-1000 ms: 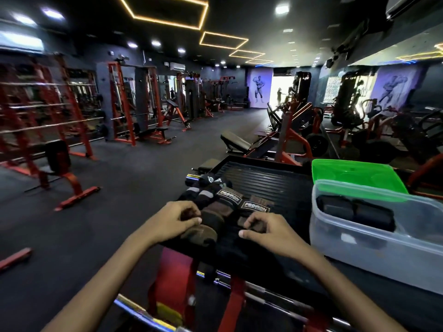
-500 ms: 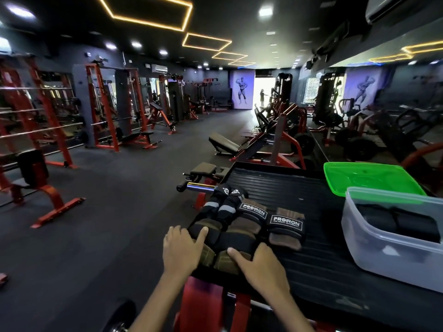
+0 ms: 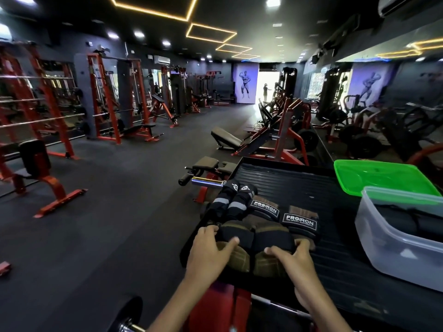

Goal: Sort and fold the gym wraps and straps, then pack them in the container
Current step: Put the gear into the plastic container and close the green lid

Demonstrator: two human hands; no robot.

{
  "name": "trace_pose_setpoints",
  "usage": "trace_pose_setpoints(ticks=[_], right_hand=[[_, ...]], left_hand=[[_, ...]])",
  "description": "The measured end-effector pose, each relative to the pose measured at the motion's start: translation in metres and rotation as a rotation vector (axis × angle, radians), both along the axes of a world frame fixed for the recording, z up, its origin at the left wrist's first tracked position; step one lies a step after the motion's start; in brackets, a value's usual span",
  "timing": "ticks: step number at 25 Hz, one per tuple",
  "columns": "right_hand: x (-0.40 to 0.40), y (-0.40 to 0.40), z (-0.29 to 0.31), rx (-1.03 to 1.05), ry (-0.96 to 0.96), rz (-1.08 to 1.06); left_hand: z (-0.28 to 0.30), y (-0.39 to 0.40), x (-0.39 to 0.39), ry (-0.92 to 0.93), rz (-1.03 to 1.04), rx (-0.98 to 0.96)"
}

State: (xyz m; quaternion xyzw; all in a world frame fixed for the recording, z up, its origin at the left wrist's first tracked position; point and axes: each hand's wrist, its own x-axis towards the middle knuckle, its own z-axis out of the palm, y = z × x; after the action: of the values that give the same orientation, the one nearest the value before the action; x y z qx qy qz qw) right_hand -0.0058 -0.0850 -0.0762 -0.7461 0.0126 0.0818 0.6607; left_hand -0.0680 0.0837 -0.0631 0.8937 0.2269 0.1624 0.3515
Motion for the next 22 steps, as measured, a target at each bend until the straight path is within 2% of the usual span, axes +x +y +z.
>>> trace_pose_setpoints(ticks=[1,3,5,7,11,16,22], right_hand=[[0.0,-0.001,0.0,0.011,0.002,-0.014],[-0.001,-0.001,0.003,0.0,-0.039,-0.02],[-0.004,0.001,0.005,-0.023,-0.081,-0.024],[-0.006,0.001,0.005,-0.011,-0.091,-0.025],[-0.008,-0.002,0.005,0.079,-0.155,-0.048],[-0.012,-0.013,0.014,0.19,-0.181,-0.009],[-0.011,-0.099,0.043,0.259,-0.159,0.108]], left_hand=[[0.001,-0.002,0.003,0.049,0.045,-0.009],[0.003,-0.008,0.01,0.269,0.115,0.167],[0.005,-0.014,0.013,0.348,0.15,0.237],[0.007,-0.015,0.015,0.253,0.155,0.143],[0.01,-0.005,0.006,0.024,0.107,-0.248],[0.022,-0.006,-0.003,-0.202,0.137,-0.456],[0.05,-0.071,-0.014,-0.395,-0.025,-0.617]])
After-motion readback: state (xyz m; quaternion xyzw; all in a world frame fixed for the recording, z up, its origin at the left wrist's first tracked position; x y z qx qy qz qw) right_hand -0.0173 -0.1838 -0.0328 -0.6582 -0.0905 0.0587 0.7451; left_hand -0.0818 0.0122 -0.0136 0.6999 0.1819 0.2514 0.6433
